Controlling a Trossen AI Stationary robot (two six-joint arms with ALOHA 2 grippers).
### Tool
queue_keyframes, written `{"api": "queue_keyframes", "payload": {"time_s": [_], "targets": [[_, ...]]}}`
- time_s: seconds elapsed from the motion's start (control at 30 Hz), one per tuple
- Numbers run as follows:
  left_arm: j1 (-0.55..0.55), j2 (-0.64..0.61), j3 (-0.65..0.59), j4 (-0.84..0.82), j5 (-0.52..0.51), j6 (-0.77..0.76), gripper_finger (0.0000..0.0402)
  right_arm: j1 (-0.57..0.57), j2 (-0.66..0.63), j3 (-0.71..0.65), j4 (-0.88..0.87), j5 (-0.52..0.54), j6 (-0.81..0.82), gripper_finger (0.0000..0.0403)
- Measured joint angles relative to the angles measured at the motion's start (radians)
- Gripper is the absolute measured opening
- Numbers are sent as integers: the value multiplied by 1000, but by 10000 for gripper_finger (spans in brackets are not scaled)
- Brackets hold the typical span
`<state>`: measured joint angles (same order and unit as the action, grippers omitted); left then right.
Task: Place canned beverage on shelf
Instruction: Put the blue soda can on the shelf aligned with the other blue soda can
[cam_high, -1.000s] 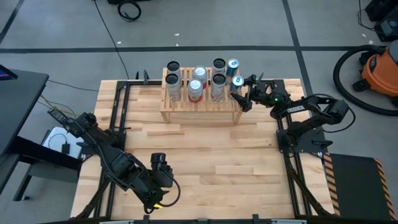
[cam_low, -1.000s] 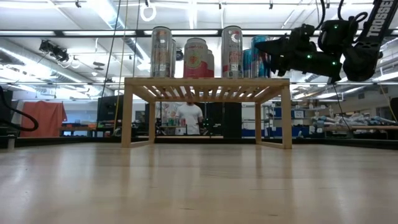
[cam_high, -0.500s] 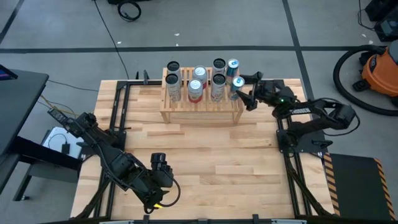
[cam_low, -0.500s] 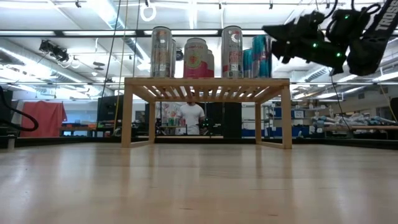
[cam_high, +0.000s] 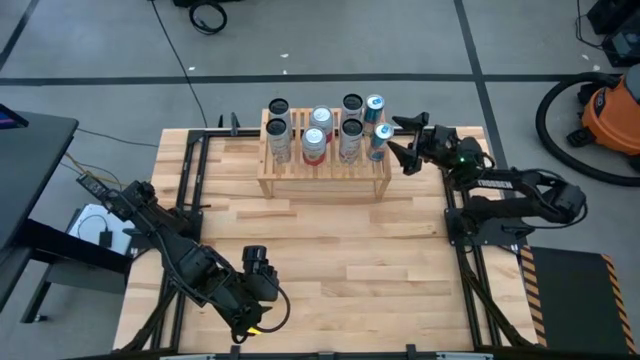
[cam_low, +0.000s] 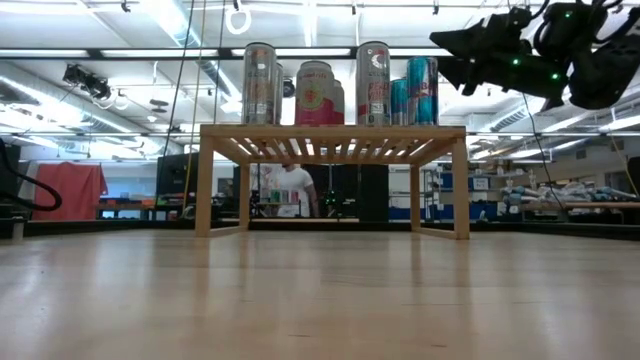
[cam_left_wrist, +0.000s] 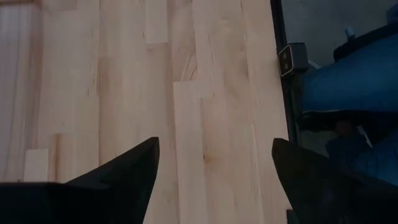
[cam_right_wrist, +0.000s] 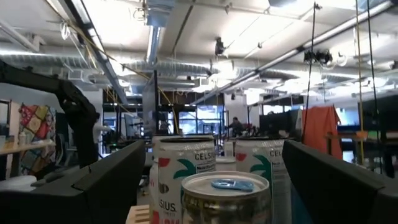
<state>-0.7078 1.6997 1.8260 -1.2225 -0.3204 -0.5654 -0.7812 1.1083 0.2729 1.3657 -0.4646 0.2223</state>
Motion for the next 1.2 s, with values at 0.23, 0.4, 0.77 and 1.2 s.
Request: {"api": "queue_keyframes", "payload": {"time_s": [0.23,0.4,0.77,1.2], "targets": [[-3,0,0,0,0,1,314,-1,-58,0,-55,-68,47,390],[-3,0,0,0,1,1,314,-5,-120,0,-65,-82,36,390],[-3,0,0,0,3,0,314,-117,-336,0,-490,-94,-9,378],[-3,0,0,0,3,1,314,-117,-380,0,-634,-185,-23,374]]}}
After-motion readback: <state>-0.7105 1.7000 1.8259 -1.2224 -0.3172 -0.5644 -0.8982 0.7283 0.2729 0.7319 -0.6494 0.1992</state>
